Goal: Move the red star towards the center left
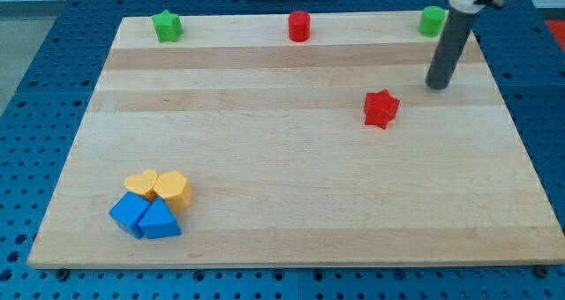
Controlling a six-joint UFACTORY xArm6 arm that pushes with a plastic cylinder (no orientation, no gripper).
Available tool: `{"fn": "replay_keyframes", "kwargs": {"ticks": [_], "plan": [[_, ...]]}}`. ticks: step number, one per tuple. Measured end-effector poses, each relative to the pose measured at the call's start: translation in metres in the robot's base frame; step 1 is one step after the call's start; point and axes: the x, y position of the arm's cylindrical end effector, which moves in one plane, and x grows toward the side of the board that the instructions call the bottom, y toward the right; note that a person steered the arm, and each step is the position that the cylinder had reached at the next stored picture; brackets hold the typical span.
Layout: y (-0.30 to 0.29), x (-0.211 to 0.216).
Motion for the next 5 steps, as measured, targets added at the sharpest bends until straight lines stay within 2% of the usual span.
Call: {"fn": "replay_keyframes", "kwargs": {"ticks": [2,3,5], "plan": [[-0.061,0.064],[-0.085,0.062],[-0.093,0.035]]}}
